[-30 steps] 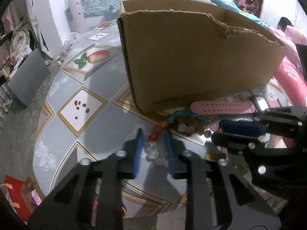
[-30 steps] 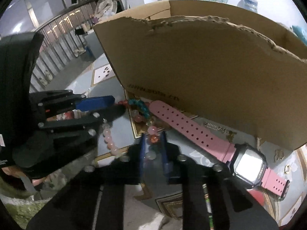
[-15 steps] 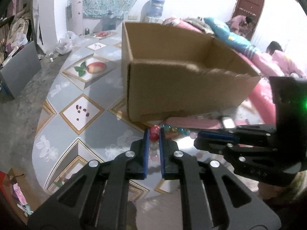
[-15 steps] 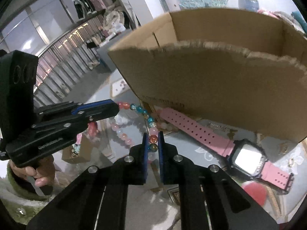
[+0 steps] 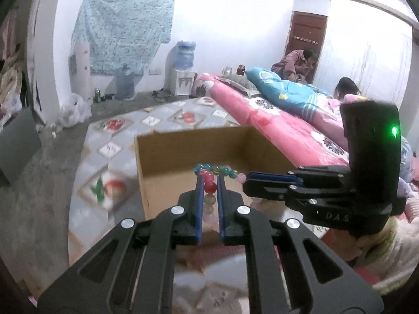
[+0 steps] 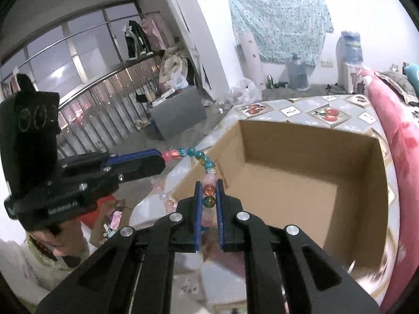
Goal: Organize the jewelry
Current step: 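Lift the bracelet with the left gripper and lower it into the box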
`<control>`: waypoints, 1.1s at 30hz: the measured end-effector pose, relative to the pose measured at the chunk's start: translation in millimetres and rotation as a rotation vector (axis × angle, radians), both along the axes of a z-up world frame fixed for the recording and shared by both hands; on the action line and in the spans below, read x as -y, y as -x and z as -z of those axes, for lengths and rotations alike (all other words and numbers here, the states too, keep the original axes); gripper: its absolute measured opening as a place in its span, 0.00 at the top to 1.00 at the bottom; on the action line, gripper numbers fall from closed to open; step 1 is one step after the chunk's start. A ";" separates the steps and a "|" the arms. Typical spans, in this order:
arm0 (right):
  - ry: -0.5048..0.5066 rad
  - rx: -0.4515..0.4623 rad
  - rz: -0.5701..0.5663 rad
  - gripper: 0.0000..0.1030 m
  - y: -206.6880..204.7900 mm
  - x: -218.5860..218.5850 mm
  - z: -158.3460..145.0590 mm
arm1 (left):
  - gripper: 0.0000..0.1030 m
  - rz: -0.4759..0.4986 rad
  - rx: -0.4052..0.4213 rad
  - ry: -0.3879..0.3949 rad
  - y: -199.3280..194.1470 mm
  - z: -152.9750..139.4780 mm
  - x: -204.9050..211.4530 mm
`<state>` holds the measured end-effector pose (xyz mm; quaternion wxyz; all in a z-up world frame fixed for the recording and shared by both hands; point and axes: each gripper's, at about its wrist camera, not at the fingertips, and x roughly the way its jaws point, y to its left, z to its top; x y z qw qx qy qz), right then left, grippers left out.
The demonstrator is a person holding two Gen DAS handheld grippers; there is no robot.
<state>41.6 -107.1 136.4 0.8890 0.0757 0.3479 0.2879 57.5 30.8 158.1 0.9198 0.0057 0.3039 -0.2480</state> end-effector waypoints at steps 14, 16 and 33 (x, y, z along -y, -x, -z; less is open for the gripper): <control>0.131 -0.530 0.048 0.89 -194.4 -30.7 87.4 | 0.91 -0.046 -0.272 -0.303 -170.4 72.2 39.7; 0.156 -0.523 0.068 0.89 -206.0 -33.3 91.5 | 0.82 -0.071 -0.263 -0.337 -176.4 76.6 41.5; -0.085 -0.047 0.084 0.62 -28.4 74.1 -25.6 | 0.14 -0.148 -0.023 -0.148 -32.5 9.0 -11.8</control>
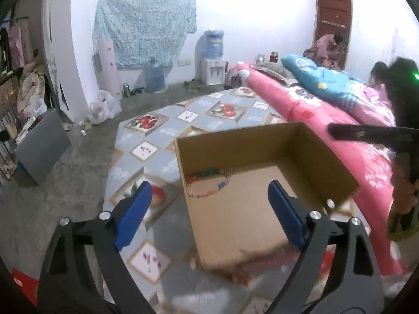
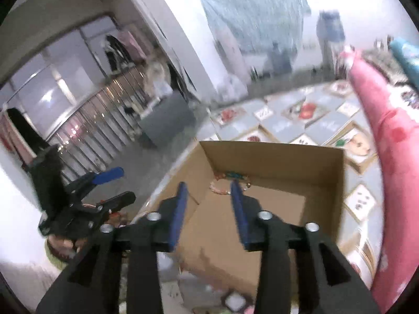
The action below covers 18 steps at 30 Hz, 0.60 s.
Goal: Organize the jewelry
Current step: 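Lift the bracelet with the left gripper and lower it into the box, then open the left gripper, withdraw it, and move the right gripper toward the watch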
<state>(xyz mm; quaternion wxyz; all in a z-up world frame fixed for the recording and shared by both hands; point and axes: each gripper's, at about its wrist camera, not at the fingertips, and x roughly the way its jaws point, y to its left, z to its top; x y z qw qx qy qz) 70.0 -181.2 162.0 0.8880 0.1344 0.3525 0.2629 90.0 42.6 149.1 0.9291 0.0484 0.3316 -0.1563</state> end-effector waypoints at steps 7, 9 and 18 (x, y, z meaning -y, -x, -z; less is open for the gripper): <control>0.059 0.040 0.070 0.34 93.5 15.6 38.6 | 0.12 -0.065 -0.092 -0.032 51.4 51.2 -7.0; 0.082 -0.018 0.094 0.32 103.3 7.9 62.9 | 0.12 -0.094 -0.145 -0.044 56.5 77.9 -8.7; 0.357 -0.124 0.150 0.13 108.2 -33.5 129.3 | 0.12 -0.094 -0.310 -0.223 55.2 164.2 12.6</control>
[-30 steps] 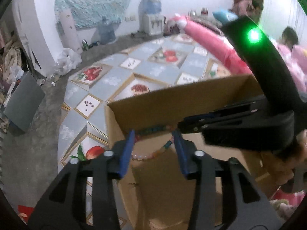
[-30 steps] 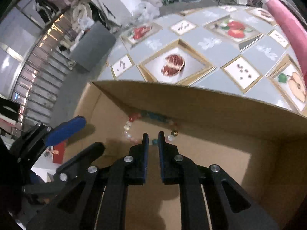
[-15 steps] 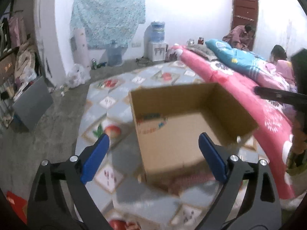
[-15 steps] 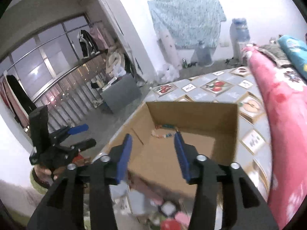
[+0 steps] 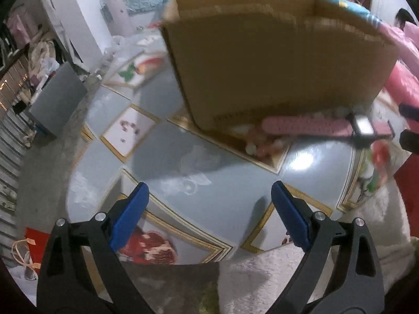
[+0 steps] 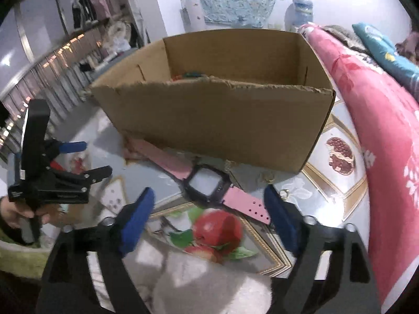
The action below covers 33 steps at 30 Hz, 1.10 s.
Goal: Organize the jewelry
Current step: 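Open the left gripper, withdraw it, and move the right gripper toward the watch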
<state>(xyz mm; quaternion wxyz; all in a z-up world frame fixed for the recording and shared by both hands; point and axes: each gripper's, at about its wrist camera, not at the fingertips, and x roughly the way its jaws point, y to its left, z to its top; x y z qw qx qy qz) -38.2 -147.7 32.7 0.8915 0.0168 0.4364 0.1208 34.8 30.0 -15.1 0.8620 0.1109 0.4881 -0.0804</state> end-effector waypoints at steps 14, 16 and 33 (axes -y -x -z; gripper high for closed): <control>0.278 0.175 0.084 0.06 10.3 -2.6 -0.6 | 0.07 -0.030 -0.013 0.080 -5.1 10.3 -14.2; 0.296 0.210 0.071 0.06 16.9 -4.9 -3.7 | 0.07 -0.026 -0.018 0.089 -6.0 10.2 -14.8; 0.184 0.264 -0.037 0.06 25.8 -4.0 -6.3 | 0.07 -0.004 0.011 0.092 -6.6 11.0 -14.8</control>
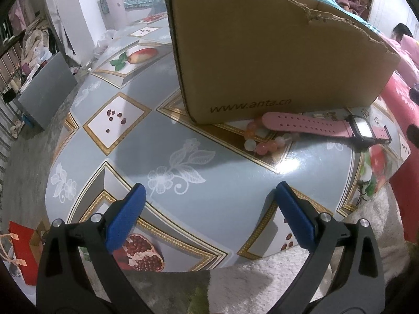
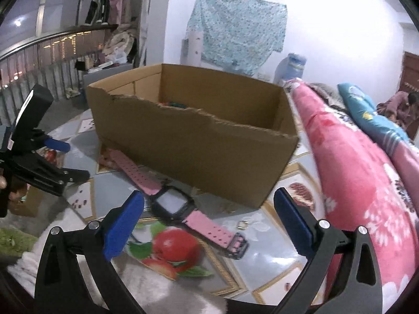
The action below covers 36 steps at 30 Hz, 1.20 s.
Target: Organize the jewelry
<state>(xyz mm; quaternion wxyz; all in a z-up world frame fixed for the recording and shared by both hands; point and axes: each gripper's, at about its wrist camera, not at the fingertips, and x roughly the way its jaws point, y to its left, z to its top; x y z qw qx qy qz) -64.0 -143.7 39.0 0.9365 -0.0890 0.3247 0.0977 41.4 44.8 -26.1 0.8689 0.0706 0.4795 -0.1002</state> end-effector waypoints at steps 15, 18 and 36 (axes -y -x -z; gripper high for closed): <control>0.080 -0.180 -0.118 0.39 -32.9 -40.6 38.6 | 0.07 0.027 0.052 0.012 10.3 0.6 -1.1; 0.068 -0.225 -0.106 0.42 -38.0 -39.6 44.7 | 0.07 0.029 0.059 0.013 11.6 0.8 -1.0; 0.051 -0.278 -0.076 0.49 -40.6 -39.9 47.7 | 0.07 0.031 0.066 0.017 12.0 1.9 -0.9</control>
